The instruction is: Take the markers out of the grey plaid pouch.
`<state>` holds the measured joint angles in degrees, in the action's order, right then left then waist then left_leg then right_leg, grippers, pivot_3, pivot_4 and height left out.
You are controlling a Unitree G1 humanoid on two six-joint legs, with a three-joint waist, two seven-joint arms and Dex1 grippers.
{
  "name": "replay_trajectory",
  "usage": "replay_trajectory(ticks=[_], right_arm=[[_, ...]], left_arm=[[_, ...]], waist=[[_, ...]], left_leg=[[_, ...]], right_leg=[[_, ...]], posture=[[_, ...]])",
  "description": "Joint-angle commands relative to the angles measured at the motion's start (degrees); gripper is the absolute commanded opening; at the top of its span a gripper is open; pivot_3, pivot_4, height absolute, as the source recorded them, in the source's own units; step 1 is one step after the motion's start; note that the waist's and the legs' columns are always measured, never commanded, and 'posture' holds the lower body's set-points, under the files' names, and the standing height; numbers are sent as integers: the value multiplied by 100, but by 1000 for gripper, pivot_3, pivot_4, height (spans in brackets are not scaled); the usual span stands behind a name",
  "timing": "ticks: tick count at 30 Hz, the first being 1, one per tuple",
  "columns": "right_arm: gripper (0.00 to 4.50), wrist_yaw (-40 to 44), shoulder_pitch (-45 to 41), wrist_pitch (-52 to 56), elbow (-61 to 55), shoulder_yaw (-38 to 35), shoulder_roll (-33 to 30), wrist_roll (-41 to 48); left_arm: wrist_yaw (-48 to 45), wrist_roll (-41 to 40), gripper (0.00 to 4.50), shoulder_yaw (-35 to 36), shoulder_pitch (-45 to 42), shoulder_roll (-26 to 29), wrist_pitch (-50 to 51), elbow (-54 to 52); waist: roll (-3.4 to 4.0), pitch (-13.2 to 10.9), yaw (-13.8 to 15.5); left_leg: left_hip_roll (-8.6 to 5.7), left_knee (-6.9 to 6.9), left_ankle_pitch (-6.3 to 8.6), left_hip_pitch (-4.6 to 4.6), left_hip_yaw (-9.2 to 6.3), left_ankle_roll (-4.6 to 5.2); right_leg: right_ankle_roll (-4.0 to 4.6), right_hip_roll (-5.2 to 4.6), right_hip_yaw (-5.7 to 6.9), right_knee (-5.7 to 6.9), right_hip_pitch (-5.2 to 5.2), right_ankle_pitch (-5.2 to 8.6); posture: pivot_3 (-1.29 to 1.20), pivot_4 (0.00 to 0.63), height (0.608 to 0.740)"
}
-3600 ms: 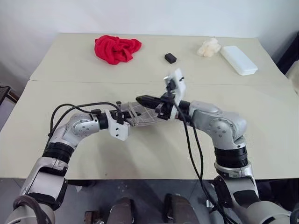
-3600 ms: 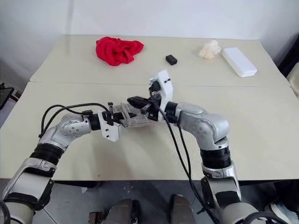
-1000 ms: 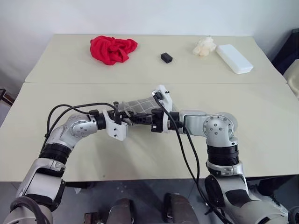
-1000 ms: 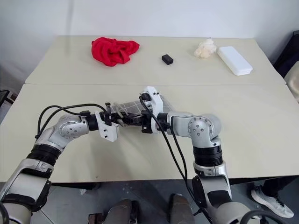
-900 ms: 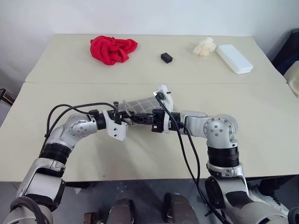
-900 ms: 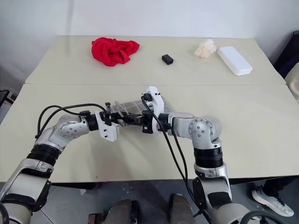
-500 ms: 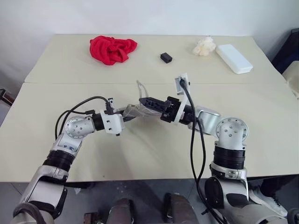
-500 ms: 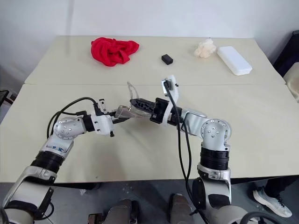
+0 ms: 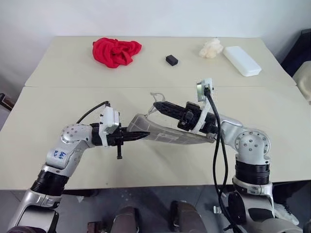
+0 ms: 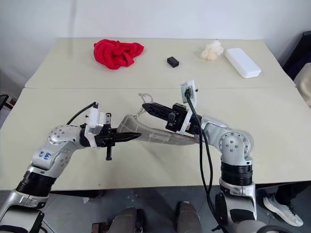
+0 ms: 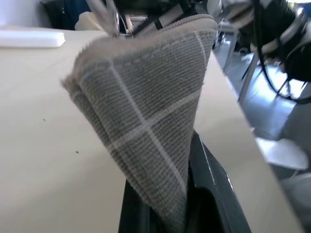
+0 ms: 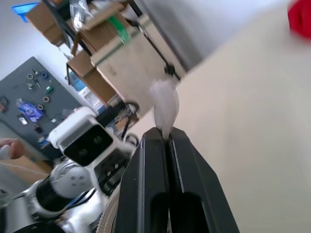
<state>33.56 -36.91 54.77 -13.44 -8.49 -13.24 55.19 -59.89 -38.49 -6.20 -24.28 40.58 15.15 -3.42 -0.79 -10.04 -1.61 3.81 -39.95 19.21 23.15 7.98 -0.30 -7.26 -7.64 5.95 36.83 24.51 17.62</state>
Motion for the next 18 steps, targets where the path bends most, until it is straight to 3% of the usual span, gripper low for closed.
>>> replay_trajectory(ticks=[1,6,16,18], right_arm=[[8,355,-168,-779,-359,-631,-230,232],[8,999,-50,-1110,-369,-407,-672,-31],[8,1428,-134,-1762,-218,-409,-1076,-458],[8,1678,-233,-2310,-96,-217,-1223,-992]], left_arm=[[167,-435,0,477,236,11,869,127],[421,-1319,0,1052,130,-59,2204,231],[873,-2081,0,1695,63,-51,3570,476],[634,-2048,0,1485,190,217,3920,341]], waist=[[0,0,1],[-1,0,26],[-1,0,11],[0,0,11]], left_leg=[[-1,0,0,0,1,0],[-2,-4,0,1,-2,1],[-1,-3,0,-3,-2,0],[-1,-3,0,-2,-2,0]], right_leg=[[0,-1,-1,0,0,0],[0,-2,-2,0,-3,0],[0,-1,-2,1,-3,0],[0,-1,-2,2,-3,0]], posture=[[0,150,740],[0,150,740],[0,150,740],[0,150,740]])
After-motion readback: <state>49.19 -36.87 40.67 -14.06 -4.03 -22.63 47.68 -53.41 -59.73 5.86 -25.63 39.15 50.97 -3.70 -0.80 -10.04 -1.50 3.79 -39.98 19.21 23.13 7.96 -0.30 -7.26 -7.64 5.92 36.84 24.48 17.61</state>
